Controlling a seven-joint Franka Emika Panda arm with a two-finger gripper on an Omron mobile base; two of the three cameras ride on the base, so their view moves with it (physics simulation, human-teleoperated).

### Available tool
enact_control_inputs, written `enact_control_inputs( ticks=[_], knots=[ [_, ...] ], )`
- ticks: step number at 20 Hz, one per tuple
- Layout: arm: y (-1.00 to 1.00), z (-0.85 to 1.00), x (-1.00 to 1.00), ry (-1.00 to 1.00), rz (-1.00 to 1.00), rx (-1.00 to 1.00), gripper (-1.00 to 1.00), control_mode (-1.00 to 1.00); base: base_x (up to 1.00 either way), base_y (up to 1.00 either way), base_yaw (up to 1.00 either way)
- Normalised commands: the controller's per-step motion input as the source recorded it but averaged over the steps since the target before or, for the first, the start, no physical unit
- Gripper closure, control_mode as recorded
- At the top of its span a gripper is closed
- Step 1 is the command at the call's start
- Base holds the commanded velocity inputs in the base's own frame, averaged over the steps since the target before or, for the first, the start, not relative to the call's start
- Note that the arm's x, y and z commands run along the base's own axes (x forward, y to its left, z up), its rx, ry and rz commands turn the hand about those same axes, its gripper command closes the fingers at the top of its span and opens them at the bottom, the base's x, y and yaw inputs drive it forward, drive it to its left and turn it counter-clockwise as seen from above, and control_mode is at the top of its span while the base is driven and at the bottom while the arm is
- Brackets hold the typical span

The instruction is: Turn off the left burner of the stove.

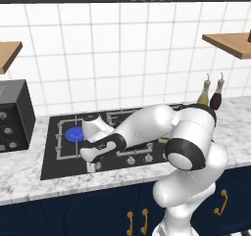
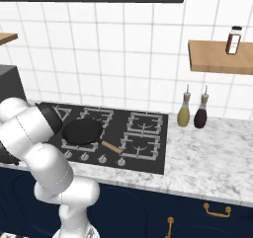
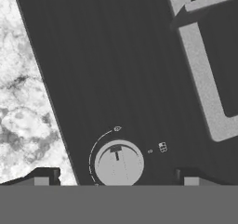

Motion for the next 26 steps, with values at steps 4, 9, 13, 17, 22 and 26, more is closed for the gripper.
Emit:
enact_control_inputs(
  ticks=[4,9,13,17,22,26],
  knots=[
    [0.00,-0.07,0.00,0.01,0.00,0.00,1.00,-1.00,0.00,0.00,0.00],
    [0.00,-0.29,-0.10,0.01,0.00,0.00,1.00,-1.00,0.00,0.00,0.00],
    [0.05,-0.27,-0.31,0.00,0.00,0.00,1.00,-1.00,0.00,0.00,0.00],
    [0.14,-0.28,-0.51,0.00,-0.04,0.00,1.00,-1.00,0.00,0.00,0.00],
    [0.14,-0.39,-0.51,0.00,-0.13,0.00,1.00,-1.00,0.00,0.00,0.00],
    [-0.02,-0.50,0.00,0.00,-0.33,0.00,1.00,-1.00,0.00,0.00,0.00]
  ],
)
